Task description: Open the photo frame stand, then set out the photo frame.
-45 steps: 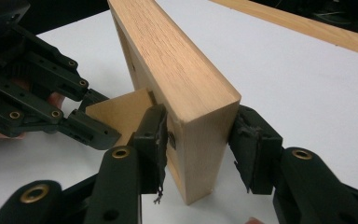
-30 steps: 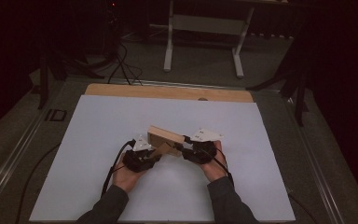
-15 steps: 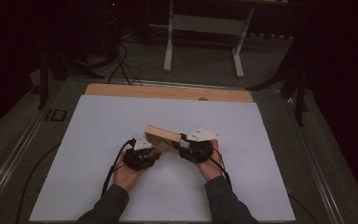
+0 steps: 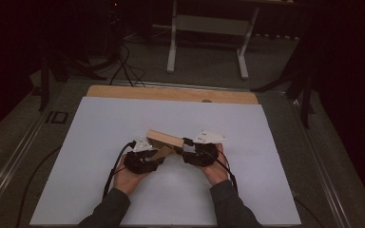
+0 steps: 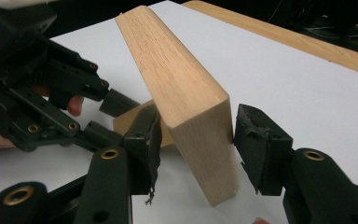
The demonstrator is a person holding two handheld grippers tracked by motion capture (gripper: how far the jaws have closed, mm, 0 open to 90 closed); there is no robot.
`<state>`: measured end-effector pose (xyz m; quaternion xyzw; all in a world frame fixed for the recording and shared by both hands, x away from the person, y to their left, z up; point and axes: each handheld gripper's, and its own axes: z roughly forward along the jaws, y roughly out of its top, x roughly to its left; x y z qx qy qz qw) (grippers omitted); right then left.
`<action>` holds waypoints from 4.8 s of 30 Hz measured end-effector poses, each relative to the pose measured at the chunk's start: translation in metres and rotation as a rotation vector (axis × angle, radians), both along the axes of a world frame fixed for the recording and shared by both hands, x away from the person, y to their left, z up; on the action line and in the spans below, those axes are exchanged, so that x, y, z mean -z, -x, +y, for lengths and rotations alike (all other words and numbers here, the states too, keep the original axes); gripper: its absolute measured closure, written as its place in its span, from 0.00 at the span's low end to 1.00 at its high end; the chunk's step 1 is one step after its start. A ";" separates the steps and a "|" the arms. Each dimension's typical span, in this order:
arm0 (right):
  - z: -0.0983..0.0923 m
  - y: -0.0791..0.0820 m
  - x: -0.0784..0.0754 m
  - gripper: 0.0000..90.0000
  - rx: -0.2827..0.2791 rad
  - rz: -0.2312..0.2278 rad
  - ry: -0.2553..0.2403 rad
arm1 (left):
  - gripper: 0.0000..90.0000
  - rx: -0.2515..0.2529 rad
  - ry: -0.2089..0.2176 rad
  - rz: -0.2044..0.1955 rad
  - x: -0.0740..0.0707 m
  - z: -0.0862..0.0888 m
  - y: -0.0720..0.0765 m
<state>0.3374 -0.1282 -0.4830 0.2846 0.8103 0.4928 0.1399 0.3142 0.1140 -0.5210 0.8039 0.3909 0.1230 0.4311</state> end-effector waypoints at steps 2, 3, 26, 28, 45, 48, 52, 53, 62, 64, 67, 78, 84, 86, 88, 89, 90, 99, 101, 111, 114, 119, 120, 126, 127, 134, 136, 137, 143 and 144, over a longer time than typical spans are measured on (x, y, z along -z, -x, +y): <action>0.001 0.001 0.001 0.54 -0.008 0.005 0.005 | 0.61 0.005 -0.001 0.003 0.000 0.001 0.000; 0.002 0.001 0.001 0.53 -0.010 0.007 0.008 | 0.61 0.005 0.001 0.005 0.000 0.002 0.001; 0.006 0.009 0.001 0.43 -0.048 0.016 0.047 | 0.60 -0.003 0.043 0.015 -0.010 0.015 0.009; 0.007 0.009 0.001 0.42 -0.049 0.015 0.049 | 0.60 -0.006 0.049 0.012 -0.011 0.016 0.010; 0.004 0.010 -0.002 0.41 -0.045 0.004 0.049 | 0.59 0.001 0.046 -0.004 -0.016 0.016 0.016; 0.003 0.010 -0.003 0.41 -0.045 0.002 0.048 | 0.59 0.007 0.042 -0.009 -0.018 0.015 0.018; 0.002 0.011 -0.005 0.41 -0.050 0.000 0.044 | 0.59 0.012 0.032 -0.013 -0.018 0.013 0.019; 0.001 0.011 -0.006 0.40 -0.051 -0.002 0.042 | 0.59 0.012 0.031 -0.014 -0.018 0.013 0.019; -0.002 0.012 -0.011 0.40 -0.056 -0.011 0.031 | 0.59 0.011 0.031 -0.024 -0.022 0.015 0.021; -0.002 0.013 -0.012 0.40 -0.056 -0.012 0.031 | 0.59 0.012 0.031 -0.026 -0.022 0.015 0.021; -0.002 0.013 -0.013 0.40 -0.060 -0.015 0.029 | 0.59 0.012 0.031 -0.028 -0.023 0.014 0.022; -0.003 0.016 -0.020 0.39 -0.070 -0.034 0.022 | 0.59 0.012 0.030 -0.029 -0.023 0.014 0.023; -0.005 0.016 -0.023 0.39 -0.069 -0.038 0.010 | 0.59 0.015 0.036 -0.031 -0.025 0.014 0.024; -0.006 0.017 -0.024 0.39 -0.070 -0.041 0.008 | 0.59 0.018 0.033 -0.033 -0.026 0.013 0.024; -0.006 0.017 -0.026 0.39 -0.068 -0.044 0.004 | 0.59 0.018 0.033 -0.034 -0.026 0.013 0.025; -0.007 0.017 -0.026 0.39 -0.066 -0.046 0.003 | 0.59 0.016 0.035 -0.034 -0.026 0.013 0.025; -0.007 0.017 -0.027 0.39 -0.065 -0.045 0.001 | 0.59 0.016 0.034 -0.036 -0.026 0.013 0.025; -0.013 0.016 -0.030 0.40 -0.046 -0.052 -0.022 | 0.59 0.019 0.039 -0.041 -0.028 0.014 0.026; -0.015 0.015 -0.031 0.43 -0.037 -0.051 -0.036 | 0.59 0.019 0.041 -0.042 -0.029 0.013 0.026; -0.020 0.013 -0.030 0.52 -0.019 -0.056 -0.042 | 0.60 0.014 0.054 -0.039 -0.032 0.014 0.027; -0.022 0.012 -0.028 0.57 -0.001 -0.055 -0.046 | 0.61 0.001 0.062 -0.041 -0.032 0.015 0.026; -0.026 0.010 -0.026 0.65 0.037 -0.058 -0.071 | 0.64 -0.018 0.058 -0.050 -0.033 0.016 0.026; -0.027 0.009 -0.026 0.68 0.042 -0.059 -0.072 | 0.64 -0.026 0.058 -0.052 -0.033 0.017 0.025; -0.027 0.006 -0.020 0.80 0.072 -0.050 -0.051 | 0.70 -0.064 0.044 -0.071 -0.035 0.021 0.021; -0.027 0.006 -0.019 0.81 0.073 -0.050 -0.047 | 0.72 -0.072 0.042 -0.070 -0.034 0.022 0.021; -0.022 0.005 -0.015 0.94 0.081 -0.053 -0.035 | 0.81 -0.081 0.016 -0.076 -0.033 0.021 0.017; -0.020 0.005 -0.015 0.97 0.089 -0.054 -0.032 | 0.84 -0.081 0.004 -0.080 -0.033 0.019 0.017; -0.019 0.005 -0.014 0.98 0.089 -0.050 -0.035 | 0.86 -0.078 0.000 -0.084 -0.033 0.018 0.016; -0.013 0.002 -0.009 0.99 0.085 -0.037 -0.035 | 0.97 -0.076 -0.017 -0.088 -0.033 0.016 0.014; -0.013 0.002 -0.009 0.99 0.086 -0.034 -0.043 | 0.99 -0.076 -0.017 -0.089 -0.034 0.016 0.013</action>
